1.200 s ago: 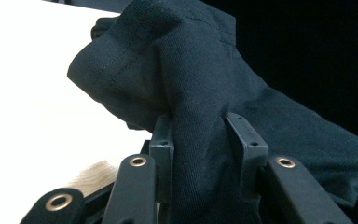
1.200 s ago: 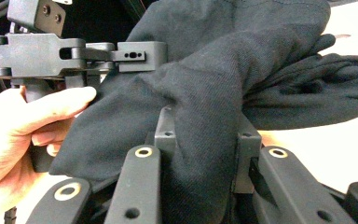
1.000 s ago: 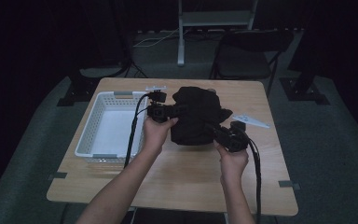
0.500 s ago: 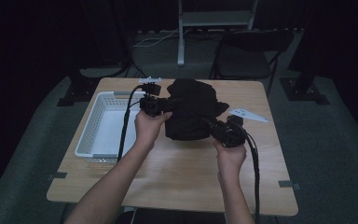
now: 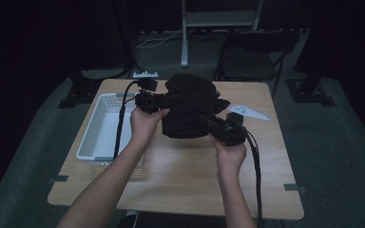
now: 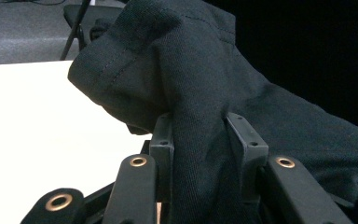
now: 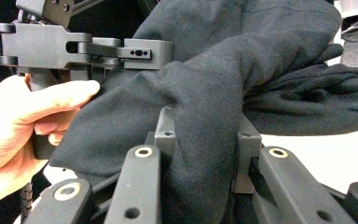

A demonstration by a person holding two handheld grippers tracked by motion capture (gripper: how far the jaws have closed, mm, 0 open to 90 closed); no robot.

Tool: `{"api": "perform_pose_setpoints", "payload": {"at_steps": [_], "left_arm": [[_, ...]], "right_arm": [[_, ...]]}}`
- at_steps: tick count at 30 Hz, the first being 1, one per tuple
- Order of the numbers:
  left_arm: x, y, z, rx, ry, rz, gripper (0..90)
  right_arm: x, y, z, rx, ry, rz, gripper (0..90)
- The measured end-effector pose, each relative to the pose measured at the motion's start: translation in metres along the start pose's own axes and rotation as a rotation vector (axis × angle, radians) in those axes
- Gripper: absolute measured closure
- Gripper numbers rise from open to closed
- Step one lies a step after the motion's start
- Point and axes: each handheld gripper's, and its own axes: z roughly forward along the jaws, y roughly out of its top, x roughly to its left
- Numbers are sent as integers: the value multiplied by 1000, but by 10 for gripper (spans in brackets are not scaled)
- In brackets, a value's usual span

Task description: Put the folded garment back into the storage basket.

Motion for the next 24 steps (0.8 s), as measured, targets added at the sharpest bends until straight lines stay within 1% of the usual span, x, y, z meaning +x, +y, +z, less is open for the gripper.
{"api": "perform_pose_setpoints", "payload": {"at_steps": [2,5,9,12,15,20,24], "left_arm": [[0,0,0,-3,-5,-1,676],[-1,0,1,-3,-10,0,676],[-3,0,4,-2,-19,-3,676],[-4,1,5,3,-21,3,676],[-3,2,5,3,-24,2,675],[1,2,0,10,-13,1,676],[6,0,-8,11,-1,5,676]], "right_arm": [[2,1,0,-1,-7,-11,709],[2,2,-2,1,-10,-14,709],[0,3,-4,0,-13,-12,708],[-1,3,-6,-3,-15,-7,709],[-1,3,-6,-5,-15,-6,709],[3,2,-3,-5,-11,-11,708],[5,1,3,4,10,-9,708]]}}
